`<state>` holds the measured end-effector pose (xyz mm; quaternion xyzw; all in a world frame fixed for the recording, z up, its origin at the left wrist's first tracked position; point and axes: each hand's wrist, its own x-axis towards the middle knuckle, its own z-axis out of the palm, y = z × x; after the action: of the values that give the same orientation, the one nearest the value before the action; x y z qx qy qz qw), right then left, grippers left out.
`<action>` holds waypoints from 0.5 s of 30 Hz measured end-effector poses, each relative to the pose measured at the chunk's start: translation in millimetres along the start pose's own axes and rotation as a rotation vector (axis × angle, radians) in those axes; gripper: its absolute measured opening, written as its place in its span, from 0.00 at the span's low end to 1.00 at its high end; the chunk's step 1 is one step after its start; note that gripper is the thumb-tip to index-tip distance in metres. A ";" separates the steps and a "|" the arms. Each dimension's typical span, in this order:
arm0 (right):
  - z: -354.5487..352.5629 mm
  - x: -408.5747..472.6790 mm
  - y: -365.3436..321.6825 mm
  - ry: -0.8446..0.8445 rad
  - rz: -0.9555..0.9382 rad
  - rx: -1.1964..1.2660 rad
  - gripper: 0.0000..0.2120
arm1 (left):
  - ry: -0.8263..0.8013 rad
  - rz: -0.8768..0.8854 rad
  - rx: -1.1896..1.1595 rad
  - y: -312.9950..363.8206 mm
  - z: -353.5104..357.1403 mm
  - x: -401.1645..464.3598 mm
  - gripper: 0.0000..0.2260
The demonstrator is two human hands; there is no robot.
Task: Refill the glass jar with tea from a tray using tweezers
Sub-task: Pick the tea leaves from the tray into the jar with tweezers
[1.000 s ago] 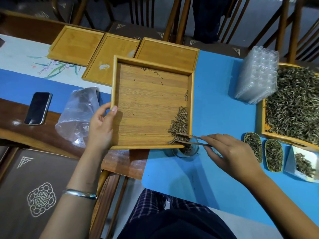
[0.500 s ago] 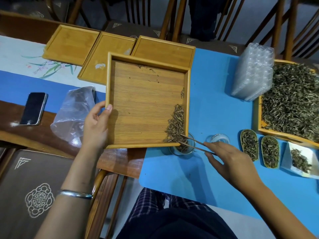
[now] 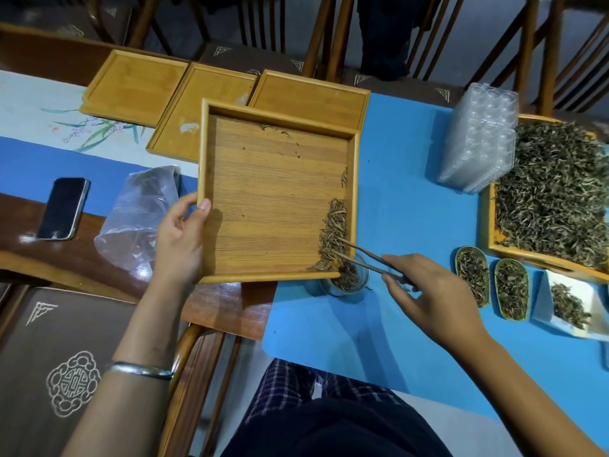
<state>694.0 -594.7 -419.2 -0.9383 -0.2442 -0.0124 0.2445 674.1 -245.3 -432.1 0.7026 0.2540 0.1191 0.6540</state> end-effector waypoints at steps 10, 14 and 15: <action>20.7 9.3 -18.6 0.012 -0.020 -0.140 0.13 | 0.002 -0.001 -0.002 2.5 -1.3 -3.0 0.10; 18.0 -7.9 -11.8 0.019 -0.011 -0.141 0.13 | 0.018 -0.004 -0.008 1.5 -0.6 -3.3 0.12; 16.7 -11.2 -10.3 0.016 -0.003 -0.145 0.14 | 0.027 -0.005 -0.006 1.3 -0.2 -3.4 0.13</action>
<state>677.8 -584.1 -430.8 -0.9531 -0.2421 -0.0378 0.1777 671.4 -246.9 -430.2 0.6983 0.2644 0.1277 0.6528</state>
